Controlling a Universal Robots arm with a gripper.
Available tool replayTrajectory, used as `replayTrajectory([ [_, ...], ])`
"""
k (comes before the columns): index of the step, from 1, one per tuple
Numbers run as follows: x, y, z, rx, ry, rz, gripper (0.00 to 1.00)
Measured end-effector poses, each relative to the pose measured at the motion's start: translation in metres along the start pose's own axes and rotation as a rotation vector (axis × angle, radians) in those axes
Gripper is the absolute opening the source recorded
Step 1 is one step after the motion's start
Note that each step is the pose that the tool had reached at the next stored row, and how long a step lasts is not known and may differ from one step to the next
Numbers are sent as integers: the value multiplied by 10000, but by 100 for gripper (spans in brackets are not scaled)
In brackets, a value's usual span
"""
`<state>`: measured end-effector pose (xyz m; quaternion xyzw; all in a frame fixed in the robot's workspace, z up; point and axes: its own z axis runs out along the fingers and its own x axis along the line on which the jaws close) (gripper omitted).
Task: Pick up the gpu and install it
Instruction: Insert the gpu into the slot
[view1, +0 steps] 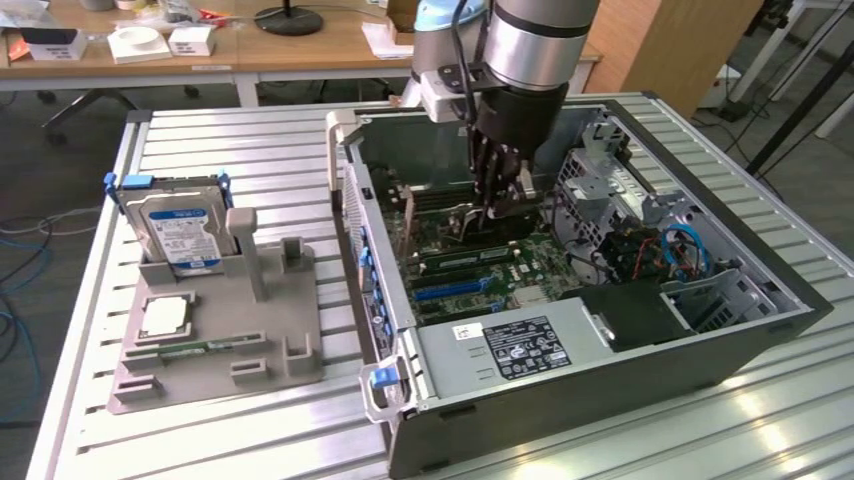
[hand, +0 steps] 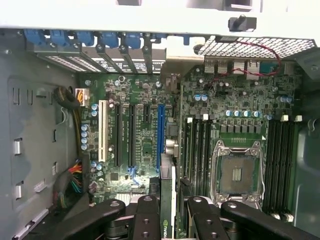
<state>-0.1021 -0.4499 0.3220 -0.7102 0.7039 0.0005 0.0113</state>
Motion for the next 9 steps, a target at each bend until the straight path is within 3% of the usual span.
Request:
replayTrajectory([
  [9,2,0,33,-1,-2,-16,26],
])
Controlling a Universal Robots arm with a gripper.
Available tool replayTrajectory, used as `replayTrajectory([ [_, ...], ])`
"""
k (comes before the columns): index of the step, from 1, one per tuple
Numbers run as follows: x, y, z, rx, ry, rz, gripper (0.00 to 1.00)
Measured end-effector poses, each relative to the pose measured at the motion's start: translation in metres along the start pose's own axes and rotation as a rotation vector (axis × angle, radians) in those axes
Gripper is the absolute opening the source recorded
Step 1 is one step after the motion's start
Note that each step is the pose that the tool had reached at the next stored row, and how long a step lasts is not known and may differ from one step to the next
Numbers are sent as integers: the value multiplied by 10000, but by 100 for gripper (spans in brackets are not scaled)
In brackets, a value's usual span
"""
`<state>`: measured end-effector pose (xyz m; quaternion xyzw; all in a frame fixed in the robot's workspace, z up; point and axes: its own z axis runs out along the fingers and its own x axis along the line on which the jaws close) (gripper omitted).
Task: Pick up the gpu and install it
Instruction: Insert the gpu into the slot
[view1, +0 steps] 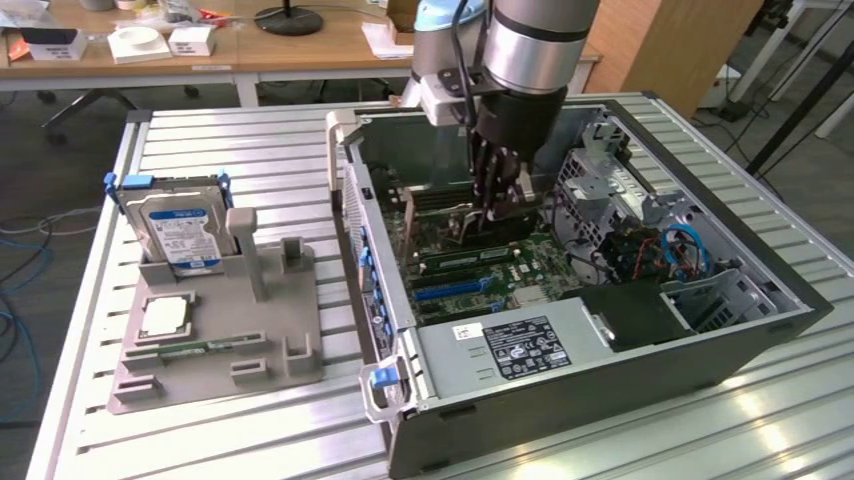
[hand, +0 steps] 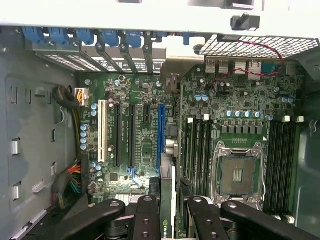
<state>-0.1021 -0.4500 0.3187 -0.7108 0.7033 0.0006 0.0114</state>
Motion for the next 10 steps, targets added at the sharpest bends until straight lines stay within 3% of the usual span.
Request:
replayTrajectory([
  [10,41,1,10,0,1,1,26],
])
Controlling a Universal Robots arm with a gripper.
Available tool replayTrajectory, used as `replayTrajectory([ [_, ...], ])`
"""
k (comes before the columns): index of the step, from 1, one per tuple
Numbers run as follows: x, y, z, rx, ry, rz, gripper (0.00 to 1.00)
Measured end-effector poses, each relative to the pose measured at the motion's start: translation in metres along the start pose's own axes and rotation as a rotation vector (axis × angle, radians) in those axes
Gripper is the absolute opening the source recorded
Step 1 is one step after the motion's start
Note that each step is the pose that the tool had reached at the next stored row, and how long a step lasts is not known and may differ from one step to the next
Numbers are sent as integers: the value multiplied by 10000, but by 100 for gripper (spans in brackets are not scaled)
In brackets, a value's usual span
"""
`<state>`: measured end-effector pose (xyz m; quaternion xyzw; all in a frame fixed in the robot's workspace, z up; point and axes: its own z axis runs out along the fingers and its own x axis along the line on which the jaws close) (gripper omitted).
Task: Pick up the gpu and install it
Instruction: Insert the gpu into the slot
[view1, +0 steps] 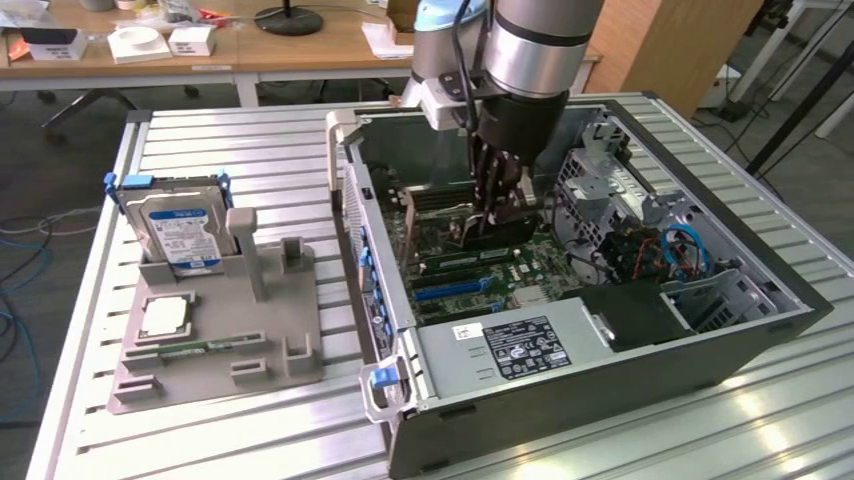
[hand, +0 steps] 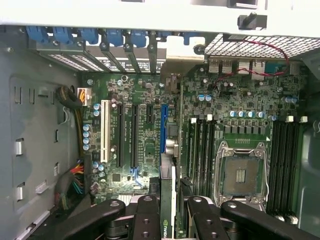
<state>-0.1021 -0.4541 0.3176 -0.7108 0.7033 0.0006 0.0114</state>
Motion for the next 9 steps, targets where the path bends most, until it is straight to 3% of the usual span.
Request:
replayTrajectory([
  [9,2,0,51,0,1,0,26],
])
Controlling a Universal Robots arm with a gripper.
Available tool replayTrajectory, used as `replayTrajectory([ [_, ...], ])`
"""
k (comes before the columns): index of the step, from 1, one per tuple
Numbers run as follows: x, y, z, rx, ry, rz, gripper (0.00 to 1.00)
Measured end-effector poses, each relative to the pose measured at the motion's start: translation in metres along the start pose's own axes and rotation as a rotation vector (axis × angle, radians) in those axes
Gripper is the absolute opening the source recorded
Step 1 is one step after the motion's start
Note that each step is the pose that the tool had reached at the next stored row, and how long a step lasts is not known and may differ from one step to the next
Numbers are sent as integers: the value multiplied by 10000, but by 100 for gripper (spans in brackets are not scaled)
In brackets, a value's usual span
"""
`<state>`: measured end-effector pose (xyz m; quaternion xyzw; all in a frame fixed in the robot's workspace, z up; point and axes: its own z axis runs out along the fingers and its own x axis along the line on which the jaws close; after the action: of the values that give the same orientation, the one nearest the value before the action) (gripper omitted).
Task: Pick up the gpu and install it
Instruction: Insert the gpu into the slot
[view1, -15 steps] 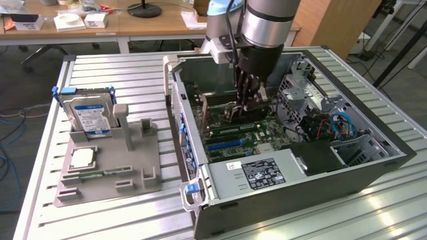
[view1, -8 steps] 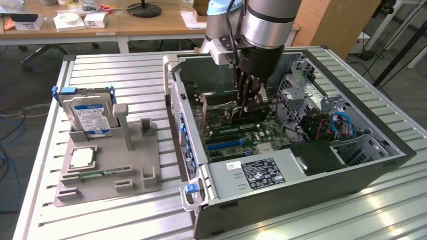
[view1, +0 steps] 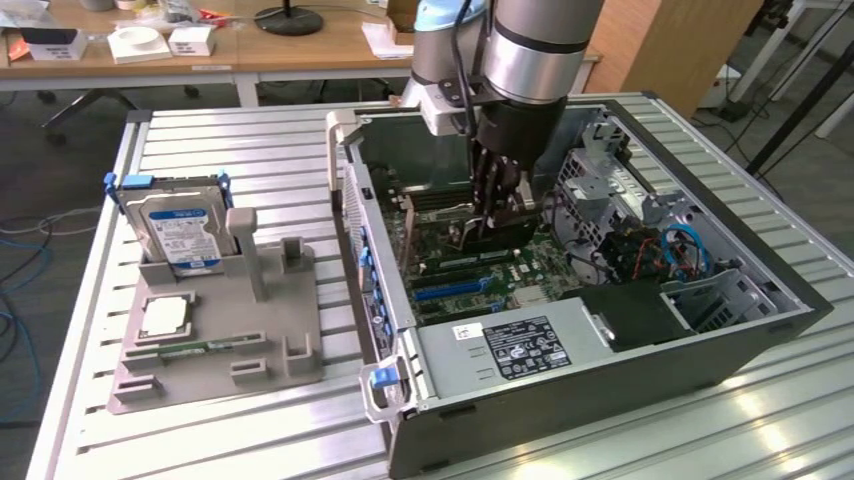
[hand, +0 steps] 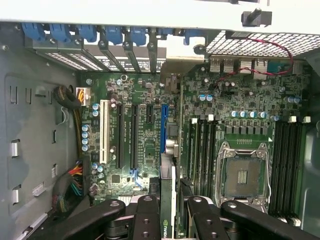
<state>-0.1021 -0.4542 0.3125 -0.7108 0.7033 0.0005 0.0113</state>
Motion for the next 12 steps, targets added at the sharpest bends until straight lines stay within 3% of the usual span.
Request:
replayTrajectory([
  [12,0,0,23,0,-1,-1,26],
])
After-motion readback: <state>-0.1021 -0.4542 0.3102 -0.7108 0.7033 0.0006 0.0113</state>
